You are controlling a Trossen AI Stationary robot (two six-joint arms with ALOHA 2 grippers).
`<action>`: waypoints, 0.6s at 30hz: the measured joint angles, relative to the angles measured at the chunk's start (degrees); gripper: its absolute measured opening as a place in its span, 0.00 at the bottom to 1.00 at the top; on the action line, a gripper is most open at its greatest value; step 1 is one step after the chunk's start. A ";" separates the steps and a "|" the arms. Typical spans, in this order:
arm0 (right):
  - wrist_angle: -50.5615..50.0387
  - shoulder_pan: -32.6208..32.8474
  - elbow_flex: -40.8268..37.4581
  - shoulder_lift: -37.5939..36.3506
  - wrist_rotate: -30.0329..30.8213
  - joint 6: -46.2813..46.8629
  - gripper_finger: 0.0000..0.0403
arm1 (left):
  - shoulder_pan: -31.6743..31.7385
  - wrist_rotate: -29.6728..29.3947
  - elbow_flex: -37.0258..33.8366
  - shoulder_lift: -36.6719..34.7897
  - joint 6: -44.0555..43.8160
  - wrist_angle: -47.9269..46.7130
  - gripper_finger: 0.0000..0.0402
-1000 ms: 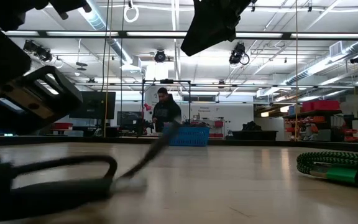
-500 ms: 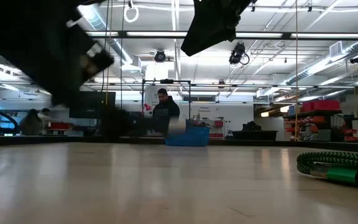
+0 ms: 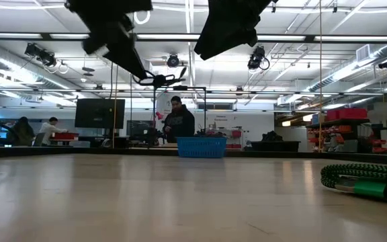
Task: Pick & Place USB Port
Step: Put the black charger cable into the blue bin
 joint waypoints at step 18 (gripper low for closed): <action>-4.44 1.13 -0.02 0.00 -3.93 -2.58 0.33 | 37.39 27.72 -1.60 0.69 31.62 25.66 0.01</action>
